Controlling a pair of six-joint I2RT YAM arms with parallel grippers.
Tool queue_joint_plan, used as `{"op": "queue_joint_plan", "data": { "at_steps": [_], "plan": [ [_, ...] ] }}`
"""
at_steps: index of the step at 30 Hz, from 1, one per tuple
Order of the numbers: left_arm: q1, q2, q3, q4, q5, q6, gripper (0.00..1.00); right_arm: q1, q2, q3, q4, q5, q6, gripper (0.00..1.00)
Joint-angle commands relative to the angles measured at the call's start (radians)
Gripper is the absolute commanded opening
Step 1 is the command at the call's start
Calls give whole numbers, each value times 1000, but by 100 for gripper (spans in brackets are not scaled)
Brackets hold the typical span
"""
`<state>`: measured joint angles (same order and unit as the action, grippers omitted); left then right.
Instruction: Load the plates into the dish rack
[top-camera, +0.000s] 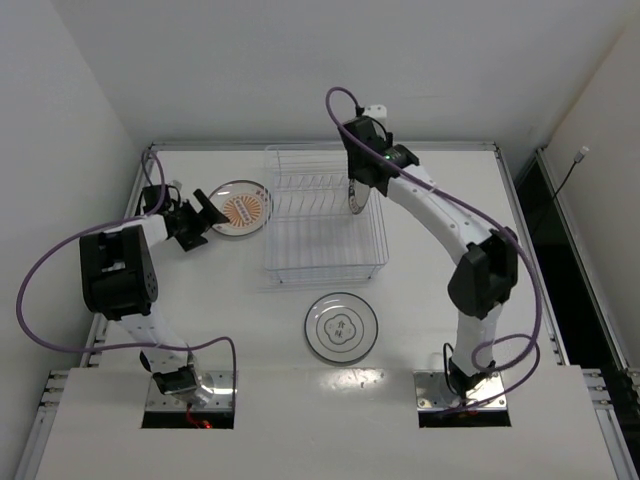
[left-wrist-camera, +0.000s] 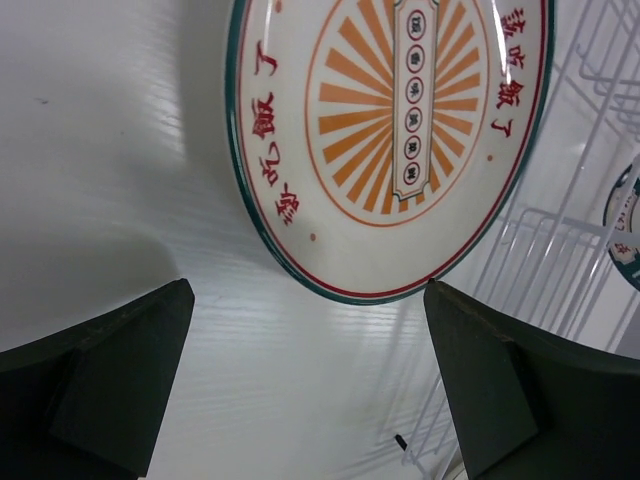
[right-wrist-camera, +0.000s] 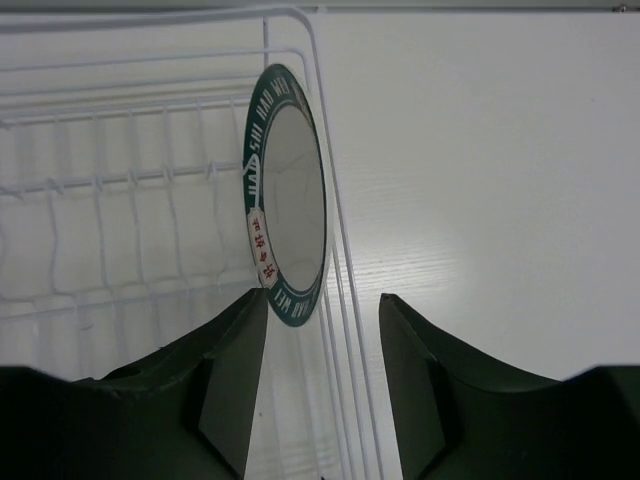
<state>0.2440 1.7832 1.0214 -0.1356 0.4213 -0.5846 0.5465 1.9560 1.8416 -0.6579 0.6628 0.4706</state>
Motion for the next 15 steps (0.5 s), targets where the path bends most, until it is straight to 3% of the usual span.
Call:
{"op": "queue_joint_plan", "data": {
  "at_steps": [1,7,11,15],
  "plan": [
    [11,19,-26,117,112,-18,100,4,-176,-34,89,-17,-21,46],
    [11,51,-35,174,139,-49,100,-14,-301,-148,194,-89,-30,51],
    [21,73,-55,234,148,-84,92,-14,-312,-148,195,-98,-40,52],
    [69,102,-90,263,159,-138,70,-23,-312,-148,195,-118,-40,52]
  ]
}}
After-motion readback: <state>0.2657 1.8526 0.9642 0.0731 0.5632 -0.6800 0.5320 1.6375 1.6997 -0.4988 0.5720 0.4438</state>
